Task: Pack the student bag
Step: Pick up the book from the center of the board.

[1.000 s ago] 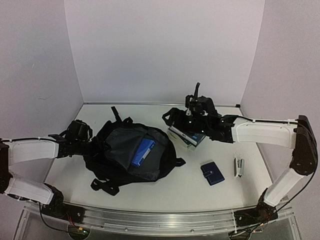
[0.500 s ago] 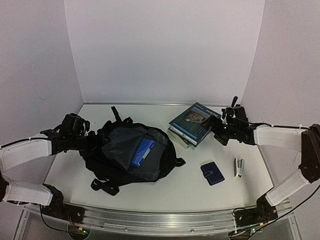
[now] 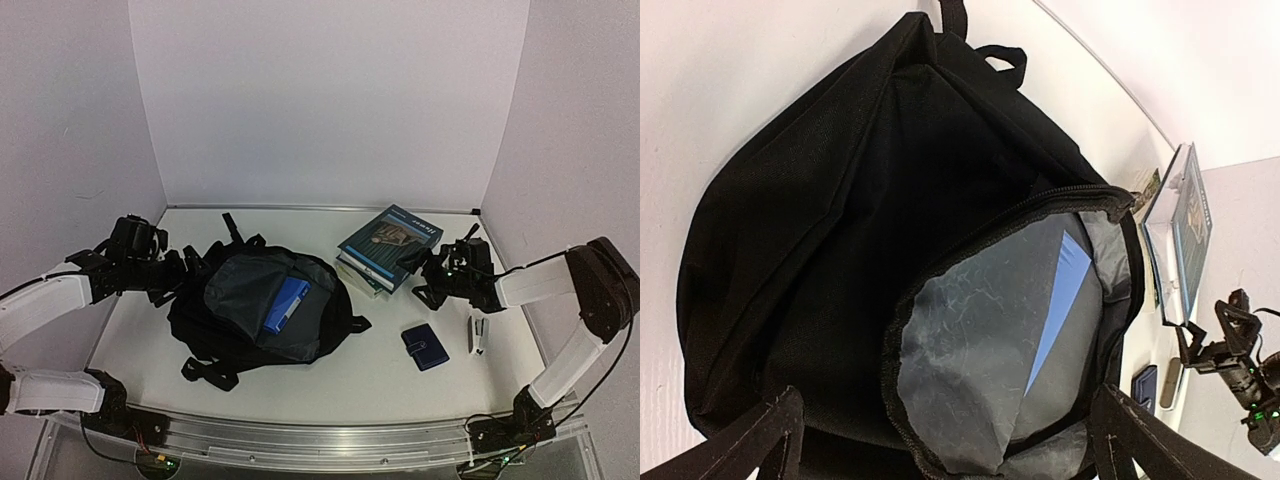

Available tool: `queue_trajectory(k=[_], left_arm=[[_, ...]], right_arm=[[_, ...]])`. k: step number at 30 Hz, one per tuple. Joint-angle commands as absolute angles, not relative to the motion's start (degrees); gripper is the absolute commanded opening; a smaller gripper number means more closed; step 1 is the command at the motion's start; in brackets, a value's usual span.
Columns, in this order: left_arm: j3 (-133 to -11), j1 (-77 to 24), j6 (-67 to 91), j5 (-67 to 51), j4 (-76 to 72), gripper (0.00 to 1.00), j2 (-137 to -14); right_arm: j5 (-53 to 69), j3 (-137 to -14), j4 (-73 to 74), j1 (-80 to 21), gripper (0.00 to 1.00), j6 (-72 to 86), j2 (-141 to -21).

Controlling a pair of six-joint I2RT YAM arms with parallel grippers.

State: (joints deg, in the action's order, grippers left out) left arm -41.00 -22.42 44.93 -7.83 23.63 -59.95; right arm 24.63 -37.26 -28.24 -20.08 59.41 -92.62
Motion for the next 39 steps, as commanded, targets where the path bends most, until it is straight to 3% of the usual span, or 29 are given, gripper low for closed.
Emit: queue_trajectory(k=[1, 5, 16, 21, 32, 39], left_arm=[[-43.98, -21.91, 44.12, -8.27, 24.99, 1.0, -58.1], [-43.66, -21.69, 44.14, -7.93, 25.3, 1.0, -57.2], [-43.31, -21.38, 44.3, -7.52, 26.41, 1.0, -55.69], [-43.3, -21.32, 44.52, -7.56, 26.29, 1.0, -55.86], [-43.33, -21.27, 44.74, -7.11, 26.97, 1.0, -55.06], [-43.91, -21.18, 44.74, -7.48, 26.37, 1.0, -54.83]], right_arm=[[26.19, -37.1, -38.53, -20.27, 0.98, 63.22, -95.71], [26.39, -37.55, -40.76, -20.25, 0.98, 64.79, -98.93], [28.66, -37.46, -51.49, -20.3, 0.85, 69.81, -106.38], [30.15, -38.24, -55.69, -20.28, 0.73, 71.98, -108.91], [31.28, -35.73, -60.61, -20.31, 0.33, 75.58, -106.87], [30.84, -33.29, -61.08, -20.3, 0.25, 76.87, -100.17]])
